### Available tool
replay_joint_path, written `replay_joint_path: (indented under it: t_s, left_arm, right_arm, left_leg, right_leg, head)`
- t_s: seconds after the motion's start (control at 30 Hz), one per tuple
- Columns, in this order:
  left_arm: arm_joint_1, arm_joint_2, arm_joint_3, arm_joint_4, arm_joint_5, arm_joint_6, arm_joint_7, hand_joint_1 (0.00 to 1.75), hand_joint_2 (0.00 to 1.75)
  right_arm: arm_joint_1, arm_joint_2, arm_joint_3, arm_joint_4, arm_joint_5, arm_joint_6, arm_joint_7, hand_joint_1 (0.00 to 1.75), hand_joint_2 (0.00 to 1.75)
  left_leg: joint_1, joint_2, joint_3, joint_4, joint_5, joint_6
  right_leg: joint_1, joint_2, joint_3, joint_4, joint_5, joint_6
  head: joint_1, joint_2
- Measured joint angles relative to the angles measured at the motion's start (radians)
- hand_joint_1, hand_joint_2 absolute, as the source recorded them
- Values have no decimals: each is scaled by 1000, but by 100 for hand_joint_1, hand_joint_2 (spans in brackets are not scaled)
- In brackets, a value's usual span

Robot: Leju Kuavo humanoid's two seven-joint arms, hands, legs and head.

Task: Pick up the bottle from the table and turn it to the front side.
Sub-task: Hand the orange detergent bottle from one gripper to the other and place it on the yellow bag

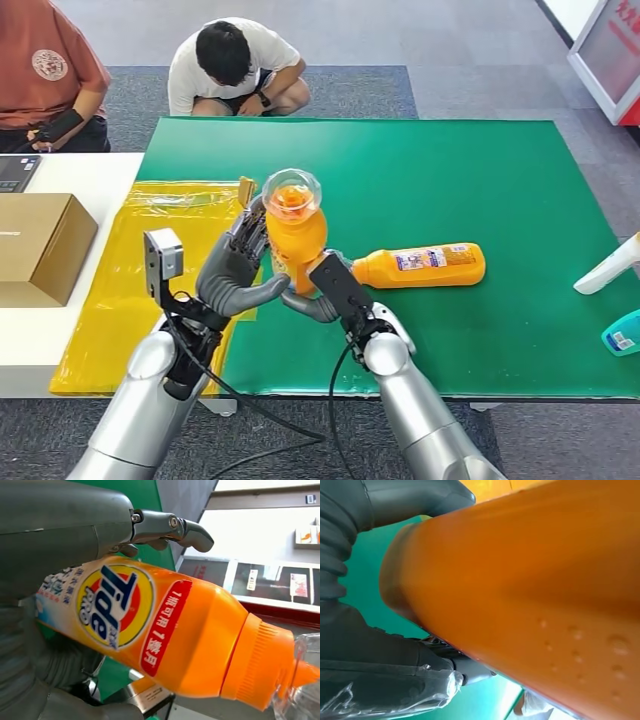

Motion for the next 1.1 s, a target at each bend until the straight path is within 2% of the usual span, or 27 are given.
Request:
replay_joint_path:
  t_s: [0.33,0.63,1.1]
  left_arm:
    - [-10,8,-21,3,-120,79,-5,0,175]
    - [-55,20,-56,3,-308,140,9,0,175]
    - [-71,21,-67,3,-329,129,19,0,175]
  right_arm:
    - [8,0,48,27,2,2,5,175,175]
    - [31,-4,73,29,12,-22,16,175,175]
    - [40,-11,81,12,19,-37,21,175,175]
  left_leg:
    - [0,0,0,0,0,0]
    - [0,0,0,0,0,0]
    - [0,0,0,0,0,0]
  right_leg:
    - [0,0,0,0,0,0]
    - [0,0,0,0,0,0]
    - [0,0,0,0,0,0]
  head:
    - [0,0]
    - [0,0]
    - [0,0]
